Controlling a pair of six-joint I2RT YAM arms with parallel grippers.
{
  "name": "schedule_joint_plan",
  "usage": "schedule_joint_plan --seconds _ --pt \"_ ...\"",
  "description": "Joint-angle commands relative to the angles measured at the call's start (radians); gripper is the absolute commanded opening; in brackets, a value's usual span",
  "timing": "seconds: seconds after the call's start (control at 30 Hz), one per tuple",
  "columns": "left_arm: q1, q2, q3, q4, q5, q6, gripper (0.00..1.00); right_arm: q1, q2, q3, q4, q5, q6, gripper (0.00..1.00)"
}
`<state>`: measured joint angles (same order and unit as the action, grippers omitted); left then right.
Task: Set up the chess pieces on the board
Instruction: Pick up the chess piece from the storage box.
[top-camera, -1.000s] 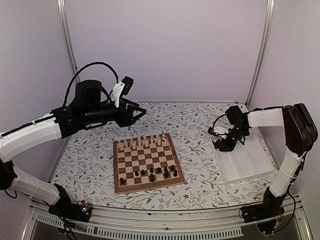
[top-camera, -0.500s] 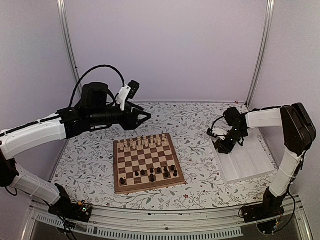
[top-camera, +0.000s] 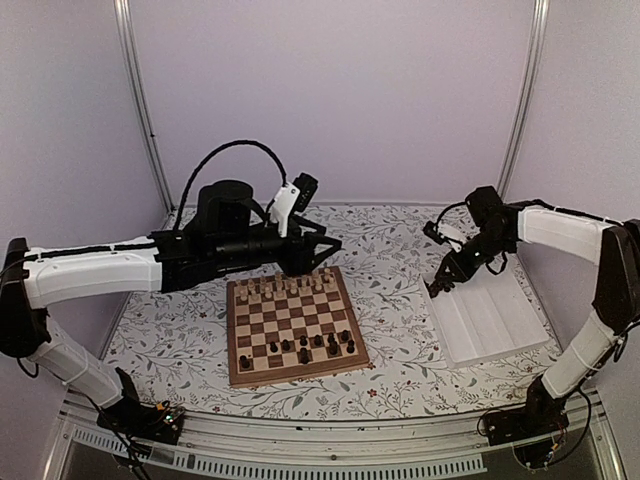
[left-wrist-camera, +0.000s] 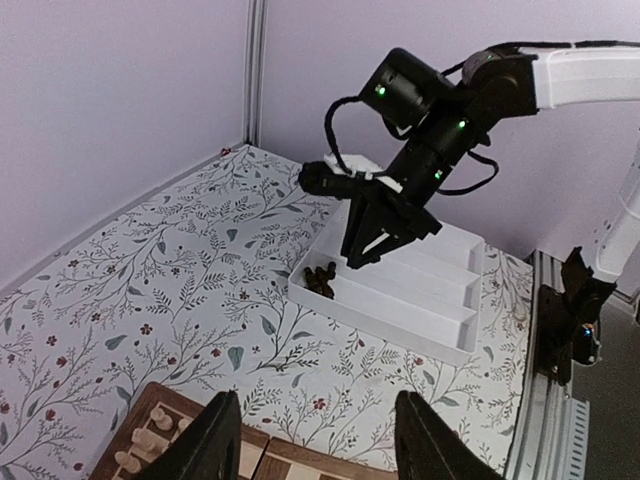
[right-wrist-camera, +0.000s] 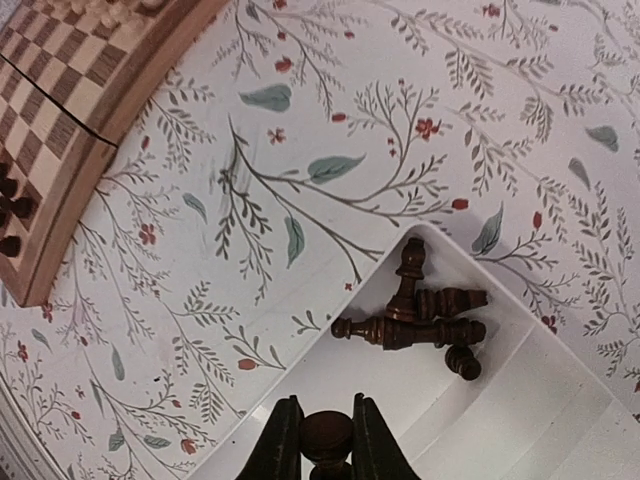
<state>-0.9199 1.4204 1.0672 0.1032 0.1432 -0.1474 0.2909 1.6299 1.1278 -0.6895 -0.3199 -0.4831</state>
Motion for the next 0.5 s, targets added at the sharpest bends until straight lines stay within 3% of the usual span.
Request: schedule_joint_plan --seconds 0.0,0.2,0.3,0.47 --pt "-0.066 0.072 0.016 0.2 -0.103 -0.002 0.53 -0.024 -0.131 0.112 -0.018 -0.221 0.076 0.01" --pt "-0.149 0.175 -0.036 0.613 -0.3 0.034 0.53 -0.036 -0.188 0.208 0.234 -0.639 0.311 0.0" --pt "-0.207 0.256 -0.024 0.822 -0.389 0.173 0.53 -0.035 -0.191 0.154 0.534 -0.823 0.6 0.0" --pt "-0.279 0.412 0.116 0.929 -0.556 0.456 0.54 -0.029 -0.16 0.074 0.936 -0.944 1.072 0.0"
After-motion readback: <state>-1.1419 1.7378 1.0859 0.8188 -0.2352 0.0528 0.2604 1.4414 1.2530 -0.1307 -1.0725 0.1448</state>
